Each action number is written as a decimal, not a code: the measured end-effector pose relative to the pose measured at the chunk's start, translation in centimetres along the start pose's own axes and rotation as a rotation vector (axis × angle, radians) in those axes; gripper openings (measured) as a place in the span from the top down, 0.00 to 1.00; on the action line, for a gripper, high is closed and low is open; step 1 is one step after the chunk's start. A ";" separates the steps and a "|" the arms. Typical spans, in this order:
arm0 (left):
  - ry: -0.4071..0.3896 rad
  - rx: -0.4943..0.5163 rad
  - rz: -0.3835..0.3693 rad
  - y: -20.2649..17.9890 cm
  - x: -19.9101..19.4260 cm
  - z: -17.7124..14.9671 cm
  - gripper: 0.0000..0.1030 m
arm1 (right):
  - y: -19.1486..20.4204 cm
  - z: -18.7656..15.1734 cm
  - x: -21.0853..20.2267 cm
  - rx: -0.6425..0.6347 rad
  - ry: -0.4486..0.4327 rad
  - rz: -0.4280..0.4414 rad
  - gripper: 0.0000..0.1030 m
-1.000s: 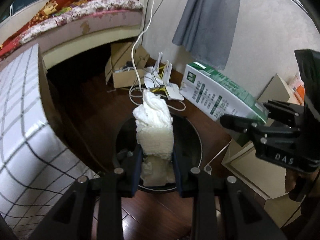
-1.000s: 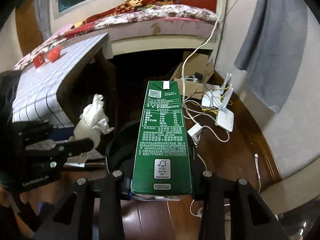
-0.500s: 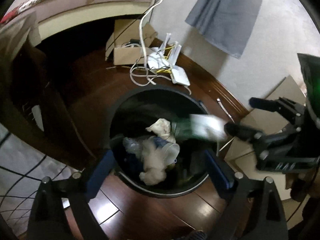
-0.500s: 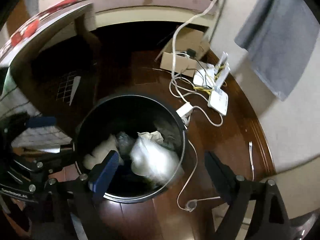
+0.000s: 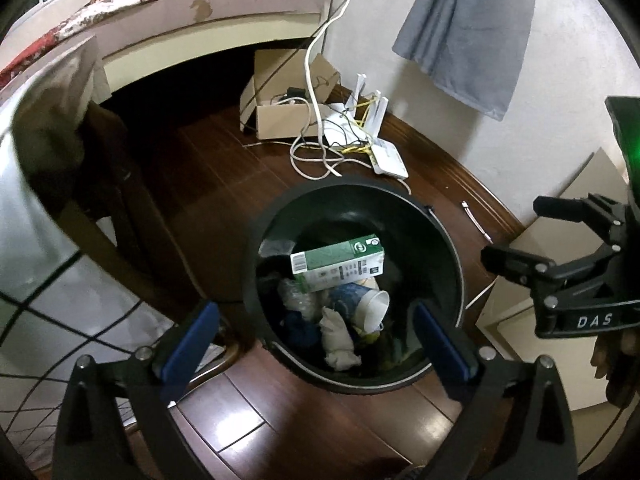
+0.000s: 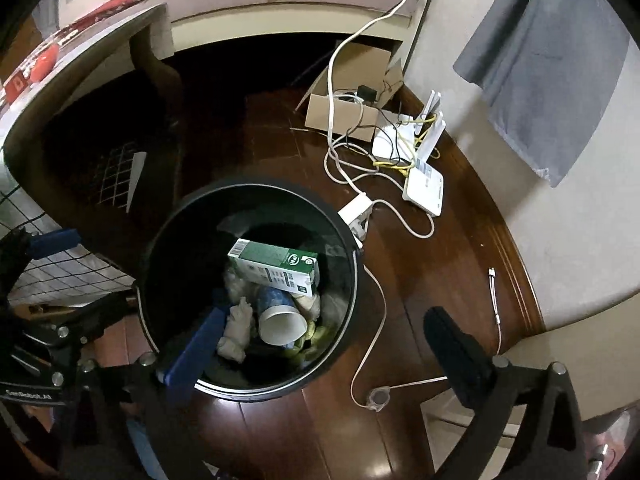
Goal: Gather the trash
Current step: 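Move both open grippers back toward the red cup and red bag on the table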
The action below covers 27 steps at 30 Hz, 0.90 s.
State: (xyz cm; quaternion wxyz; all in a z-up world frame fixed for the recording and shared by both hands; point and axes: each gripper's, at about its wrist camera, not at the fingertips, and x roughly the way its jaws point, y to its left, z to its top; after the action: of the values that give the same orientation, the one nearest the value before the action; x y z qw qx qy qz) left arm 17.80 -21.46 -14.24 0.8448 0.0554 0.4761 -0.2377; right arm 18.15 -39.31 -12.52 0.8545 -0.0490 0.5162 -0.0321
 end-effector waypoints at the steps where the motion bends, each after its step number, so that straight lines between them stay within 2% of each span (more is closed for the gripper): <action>1: -0.001 0.001 0.003 0.0 -0.1 0.0 0.04 | 0.1 0.0 -0.1 -0.002 -0.003 0.002 0.01; 14: -0.077 0.008 0.030 -0.3 -5.0 0.1 0.04 | 1.3 0.1 -4.4 -0.041 -0.074 -0.006 0.01; 27: -0.172 -0.009 0.078 1.3 -10.9 0.4 0.04 | 3.9 0.2 -9.7 -0.110 -0.154 -0.010 0.01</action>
State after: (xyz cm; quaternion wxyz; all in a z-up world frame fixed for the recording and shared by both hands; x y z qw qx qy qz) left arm 13.97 -16.66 -5.17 0.8914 0.0495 0.4005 -0.2062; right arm 13.82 -34.40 -4.31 0.8874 -0.1007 0.4499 -0.0043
